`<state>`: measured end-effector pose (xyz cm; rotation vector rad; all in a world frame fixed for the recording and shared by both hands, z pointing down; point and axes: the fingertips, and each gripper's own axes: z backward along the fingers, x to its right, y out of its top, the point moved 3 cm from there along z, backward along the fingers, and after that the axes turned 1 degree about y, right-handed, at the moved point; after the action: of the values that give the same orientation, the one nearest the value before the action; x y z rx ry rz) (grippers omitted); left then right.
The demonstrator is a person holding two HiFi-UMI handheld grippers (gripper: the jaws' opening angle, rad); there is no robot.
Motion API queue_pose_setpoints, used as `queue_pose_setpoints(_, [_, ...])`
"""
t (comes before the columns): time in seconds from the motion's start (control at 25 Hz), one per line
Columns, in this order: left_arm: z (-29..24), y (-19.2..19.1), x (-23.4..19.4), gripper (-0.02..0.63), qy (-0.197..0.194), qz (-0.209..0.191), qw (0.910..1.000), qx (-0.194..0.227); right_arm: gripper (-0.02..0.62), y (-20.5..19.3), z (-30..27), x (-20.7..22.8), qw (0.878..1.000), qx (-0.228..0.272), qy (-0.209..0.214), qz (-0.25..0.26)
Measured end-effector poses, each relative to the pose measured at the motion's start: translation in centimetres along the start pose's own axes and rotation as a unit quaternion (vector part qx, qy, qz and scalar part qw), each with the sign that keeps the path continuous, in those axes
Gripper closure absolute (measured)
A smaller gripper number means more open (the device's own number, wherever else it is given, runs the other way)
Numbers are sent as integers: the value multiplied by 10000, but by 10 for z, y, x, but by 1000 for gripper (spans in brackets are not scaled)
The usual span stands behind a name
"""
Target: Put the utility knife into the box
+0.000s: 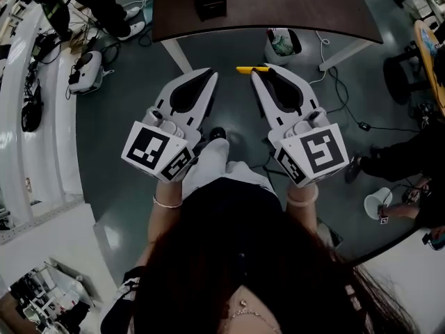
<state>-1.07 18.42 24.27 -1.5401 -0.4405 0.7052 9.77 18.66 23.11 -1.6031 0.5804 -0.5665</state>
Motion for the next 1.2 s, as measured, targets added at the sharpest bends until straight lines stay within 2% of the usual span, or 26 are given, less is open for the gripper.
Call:
queue_pose_setpoints(0.36, [-59,15,-70,604,-252,-59,9997,-38,545,18,-76,42,9998,16,-188,114])
queue_pose_setpoints(0.8, [-115,3,-132,604,-245,260,9991,-221,545,11,-138,93,9996,-127,-247,-77])
queue_pose_setpoints(1.2, [-199,-1,-196,604,56,284,9992,-261,545,10,-223,174,9996,-57,250,-108])
